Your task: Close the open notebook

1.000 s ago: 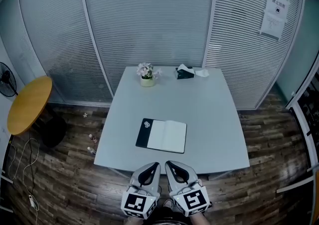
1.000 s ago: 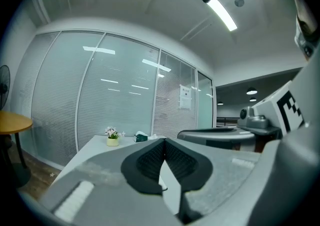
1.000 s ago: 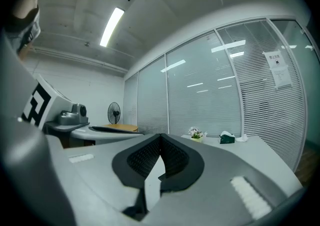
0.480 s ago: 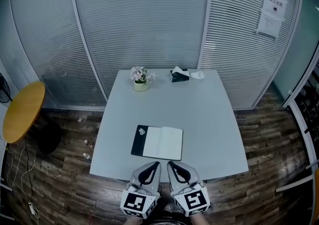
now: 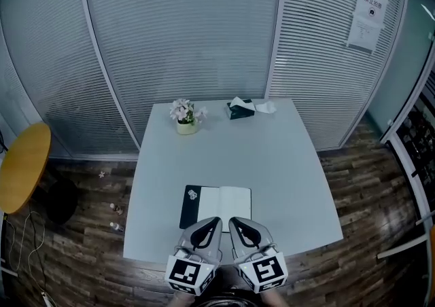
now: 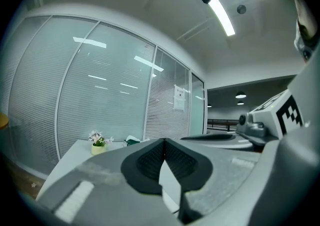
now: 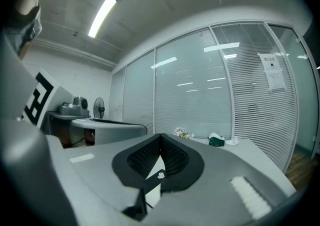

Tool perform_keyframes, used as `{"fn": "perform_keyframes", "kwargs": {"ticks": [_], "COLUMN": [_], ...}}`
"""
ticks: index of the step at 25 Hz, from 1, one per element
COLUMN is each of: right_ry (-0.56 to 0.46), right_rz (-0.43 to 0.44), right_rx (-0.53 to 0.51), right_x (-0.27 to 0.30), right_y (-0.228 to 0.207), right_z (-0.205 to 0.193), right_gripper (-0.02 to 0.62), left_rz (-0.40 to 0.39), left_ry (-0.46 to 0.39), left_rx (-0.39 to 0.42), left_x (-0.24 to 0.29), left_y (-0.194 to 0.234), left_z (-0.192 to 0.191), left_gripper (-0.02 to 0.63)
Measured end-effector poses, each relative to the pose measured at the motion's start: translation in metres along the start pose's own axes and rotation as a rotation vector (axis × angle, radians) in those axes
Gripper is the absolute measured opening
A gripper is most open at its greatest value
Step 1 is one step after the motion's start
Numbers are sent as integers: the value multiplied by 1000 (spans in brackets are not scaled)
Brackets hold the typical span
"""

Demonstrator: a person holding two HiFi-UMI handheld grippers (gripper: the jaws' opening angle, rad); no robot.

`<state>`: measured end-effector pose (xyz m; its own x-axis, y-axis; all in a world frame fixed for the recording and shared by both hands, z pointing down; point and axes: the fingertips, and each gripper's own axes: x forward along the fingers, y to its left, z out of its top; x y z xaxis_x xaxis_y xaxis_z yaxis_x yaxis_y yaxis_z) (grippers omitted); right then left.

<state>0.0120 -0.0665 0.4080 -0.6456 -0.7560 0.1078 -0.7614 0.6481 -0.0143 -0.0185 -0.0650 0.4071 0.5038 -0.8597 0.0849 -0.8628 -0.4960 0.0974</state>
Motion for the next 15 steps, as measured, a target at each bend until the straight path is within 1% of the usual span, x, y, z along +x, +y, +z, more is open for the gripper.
{"fn": "perform_keyframes", "kwargs": {"ticks": [7,15], "right_ry": [8,13], "right_rz": [-45,-97], "right_rx": [-4,7], "right_x": [43,70], "right_y": [-13,-10], "right_z": [0,-4], "right_gripper": [3,3], "left_rz": [-65,-121], "left_ry": [6,22], "left_rx": [14,12], "left_x": [30,39], "left_y": [31,56], "left_z": [5,-1], "left_gripper": [4,4]}}
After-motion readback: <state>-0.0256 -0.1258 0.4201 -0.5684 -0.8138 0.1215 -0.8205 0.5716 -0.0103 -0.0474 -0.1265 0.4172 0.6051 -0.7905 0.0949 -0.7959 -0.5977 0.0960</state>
